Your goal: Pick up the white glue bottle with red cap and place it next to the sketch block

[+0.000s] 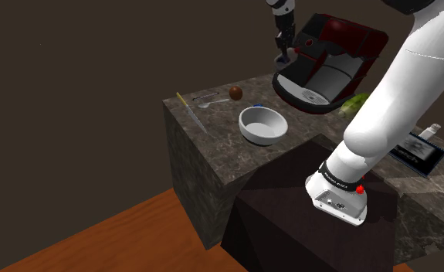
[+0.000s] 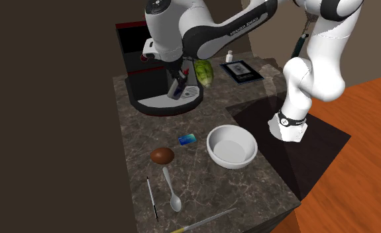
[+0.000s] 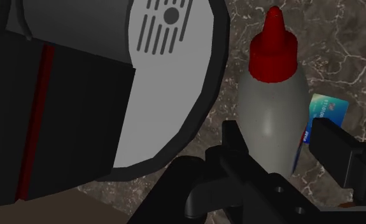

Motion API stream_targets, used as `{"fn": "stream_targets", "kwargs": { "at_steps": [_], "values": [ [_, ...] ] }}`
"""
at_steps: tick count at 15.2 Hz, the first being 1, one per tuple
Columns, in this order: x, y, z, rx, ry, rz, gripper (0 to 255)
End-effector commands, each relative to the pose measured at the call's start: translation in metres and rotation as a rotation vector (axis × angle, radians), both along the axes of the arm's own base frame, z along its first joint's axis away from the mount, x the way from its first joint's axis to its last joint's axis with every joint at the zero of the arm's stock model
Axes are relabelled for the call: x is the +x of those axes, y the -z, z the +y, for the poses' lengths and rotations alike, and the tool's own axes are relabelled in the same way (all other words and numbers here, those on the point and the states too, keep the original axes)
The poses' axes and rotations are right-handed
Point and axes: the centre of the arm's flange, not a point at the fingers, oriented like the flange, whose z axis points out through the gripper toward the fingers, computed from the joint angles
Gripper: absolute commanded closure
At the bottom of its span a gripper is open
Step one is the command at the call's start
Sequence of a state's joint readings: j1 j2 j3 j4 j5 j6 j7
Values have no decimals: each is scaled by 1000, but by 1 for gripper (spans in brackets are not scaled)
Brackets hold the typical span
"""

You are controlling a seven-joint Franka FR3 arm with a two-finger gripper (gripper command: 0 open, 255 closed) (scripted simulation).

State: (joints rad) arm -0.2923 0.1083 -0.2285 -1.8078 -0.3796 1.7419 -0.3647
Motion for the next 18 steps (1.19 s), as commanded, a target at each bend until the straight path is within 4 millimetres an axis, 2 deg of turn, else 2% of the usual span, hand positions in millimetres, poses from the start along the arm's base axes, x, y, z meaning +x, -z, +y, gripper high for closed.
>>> {"fn": "stream_targets", "kwargs": {
  "at_steps": [1, 18],
  "values": [
    [-25, -2, -2, 0, 0, 0, 255],
    [-248, -3, -24, 0, 0, 0, 255]
  ]
}}
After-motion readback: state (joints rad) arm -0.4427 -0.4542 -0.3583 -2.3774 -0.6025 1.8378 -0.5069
